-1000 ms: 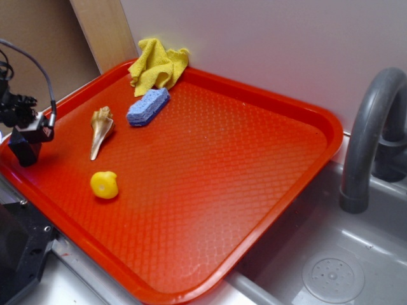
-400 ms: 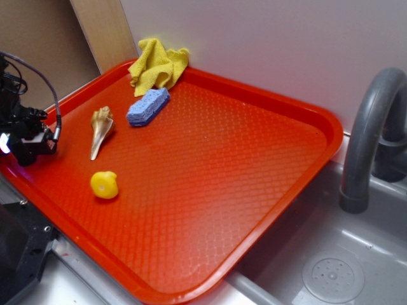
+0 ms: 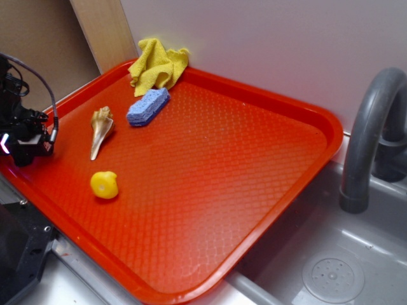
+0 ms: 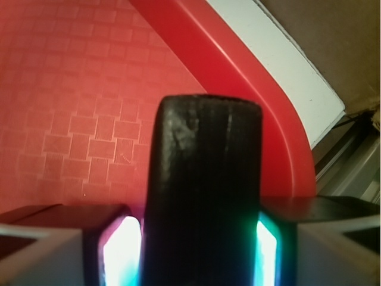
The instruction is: Grab the black box.
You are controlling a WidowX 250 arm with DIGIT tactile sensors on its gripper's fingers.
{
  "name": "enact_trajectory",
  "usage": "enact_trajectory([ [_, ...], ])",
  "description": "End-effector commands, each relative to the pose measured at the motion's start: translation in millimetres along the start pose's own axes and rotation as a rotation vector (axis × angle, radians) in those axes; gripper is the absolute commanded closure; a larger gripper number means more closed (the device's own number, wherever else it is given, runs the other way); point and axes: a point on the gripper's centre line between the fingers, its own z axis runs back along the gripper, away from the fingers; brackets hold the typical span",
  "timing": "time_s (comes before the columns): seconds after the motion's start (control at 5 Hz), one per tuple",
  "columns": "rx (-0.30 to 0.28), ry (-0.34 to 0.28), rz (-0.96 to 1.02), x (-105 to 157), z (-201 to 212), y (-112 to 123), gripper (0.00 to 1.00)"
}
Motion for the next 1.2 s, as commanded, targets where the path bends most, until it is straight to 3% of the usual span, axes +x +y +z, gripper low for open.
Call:
enact_trajectory([
  [0.0, -0.040, -0.120, -0.172, 12.6, 63.2, -17.4, 1.00],
  [0.2, -0.198, -0.187, -0.325, 27.2, 121.9, -60.5, 1.00],
  [0.4, -0.235, -0.213, -0.497, 24.5, 180.8, -104.6, 1.00],
  [0.6, -0.296, -0.188, -0.626, 8.7, 240.4, -132.4, 1.00],
  [0.8, -0.275, -0.137, -0.686, -1.2, 279.0, -139.1, 1.00],
  [1.0, -0.264, -0.098, -0.692, -8.7, 275.0, -133.9, 1.00],
])
